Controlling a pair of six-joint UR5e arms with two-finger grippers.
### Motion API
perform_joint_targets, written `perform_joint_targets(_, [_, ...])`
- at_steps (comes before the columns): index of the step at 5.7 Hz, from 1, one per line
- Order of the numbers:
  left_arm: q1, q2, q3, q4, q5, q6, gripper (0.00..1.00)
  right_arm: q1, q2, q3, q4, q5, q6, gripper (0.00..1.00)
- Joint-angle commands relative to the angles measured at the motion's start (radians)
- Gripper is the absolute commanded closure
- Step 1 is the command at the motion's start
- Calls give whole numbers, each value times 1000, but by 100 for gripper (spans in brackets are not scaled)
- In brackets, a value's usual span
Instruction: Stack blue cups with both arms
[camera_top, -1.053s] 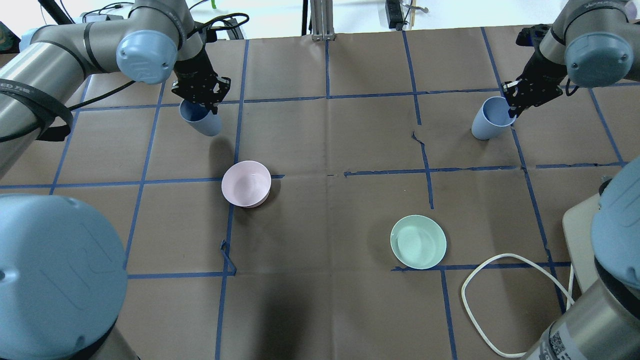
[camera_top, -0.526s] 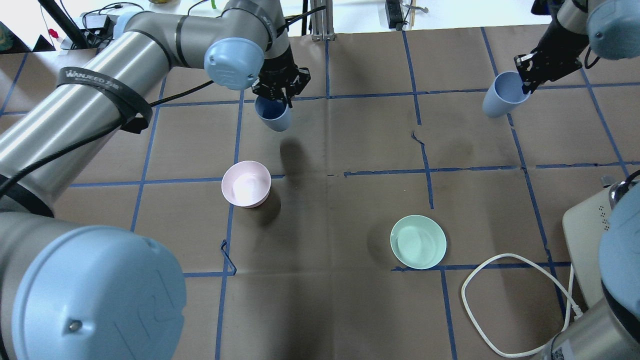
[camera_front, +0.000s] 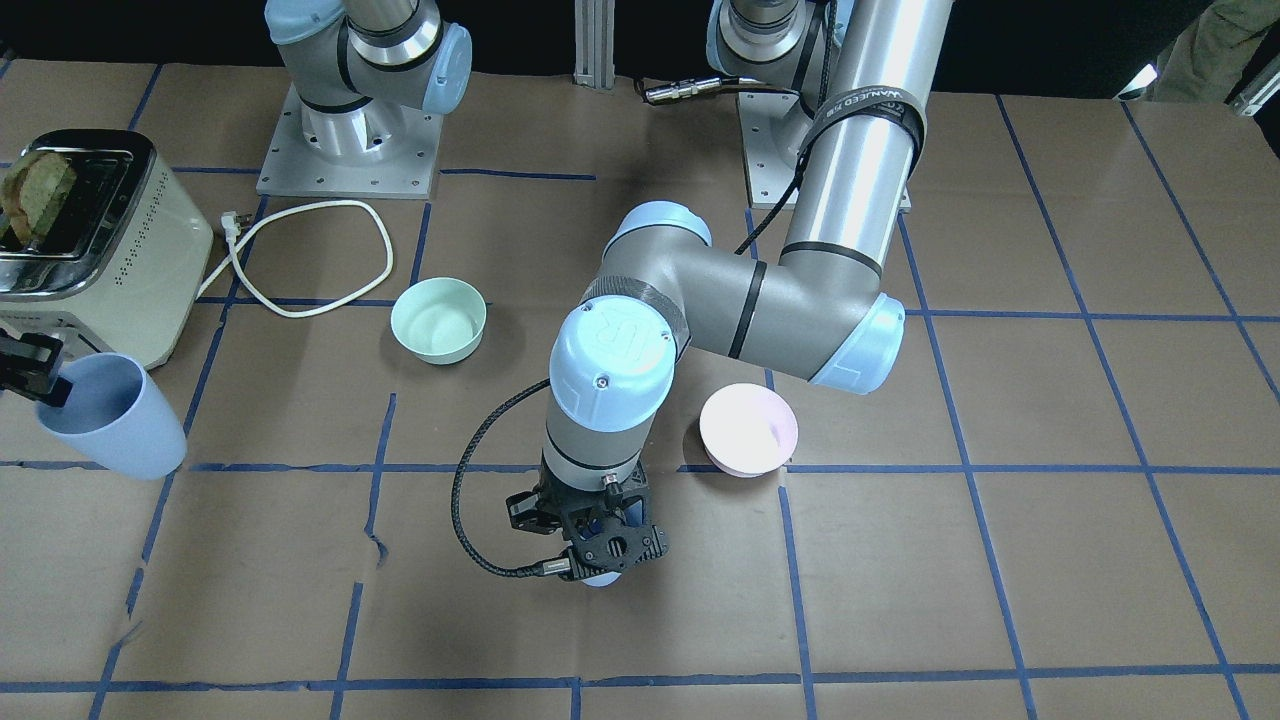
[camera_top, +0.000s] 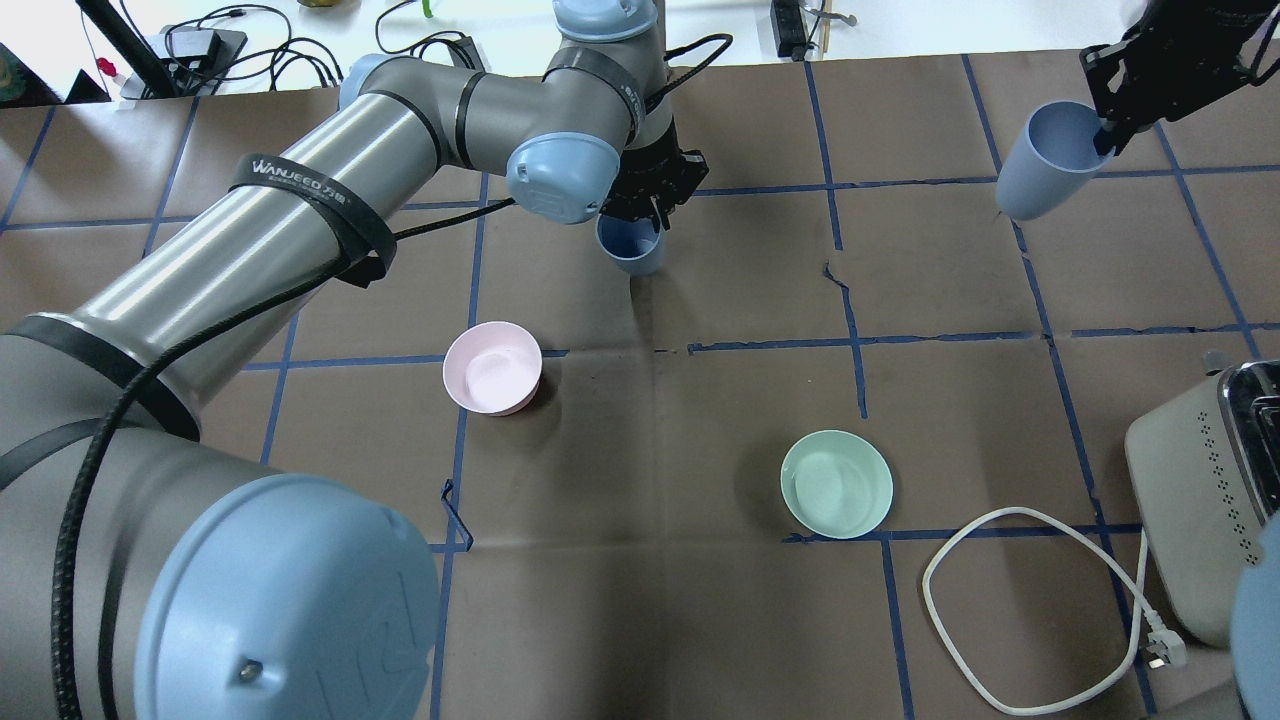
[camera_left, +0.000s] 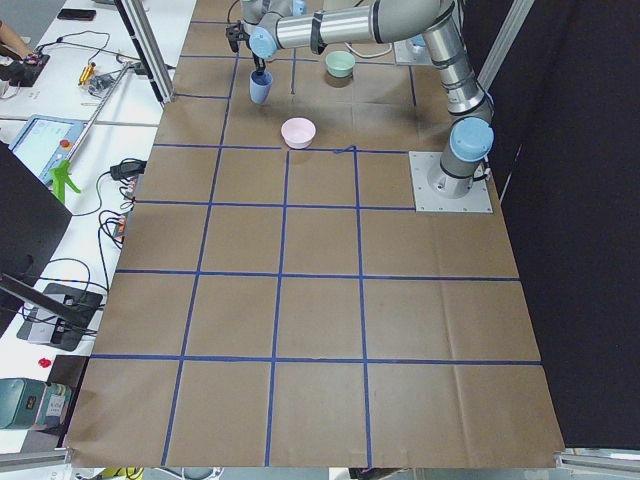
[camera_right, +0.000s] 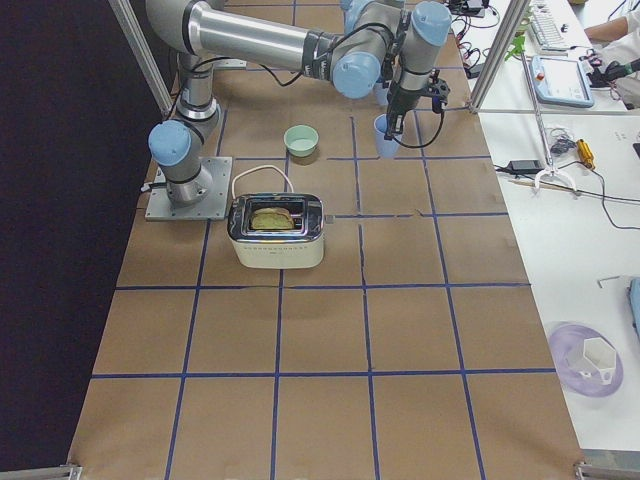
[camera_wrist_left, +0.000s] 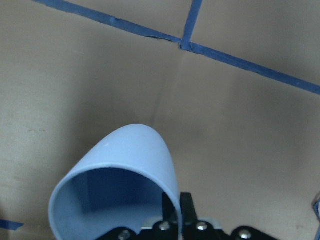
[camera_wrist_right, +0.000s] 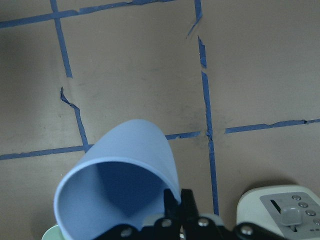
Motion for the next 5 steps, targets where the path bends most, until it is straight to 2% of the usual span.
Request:
perform_joint_targets(1, [-4,-12,-6,6,-1,-1,1,1,-4,0,17,5,9,92])
perform_joint_targets(4, [8,71,8,-14,-19,0,1,20,1,-6,-4,16,14,92])
perform_joint_targets(5, [43,151,6,-112,-42,14,1,57,4,-9,-36,16,78,92])
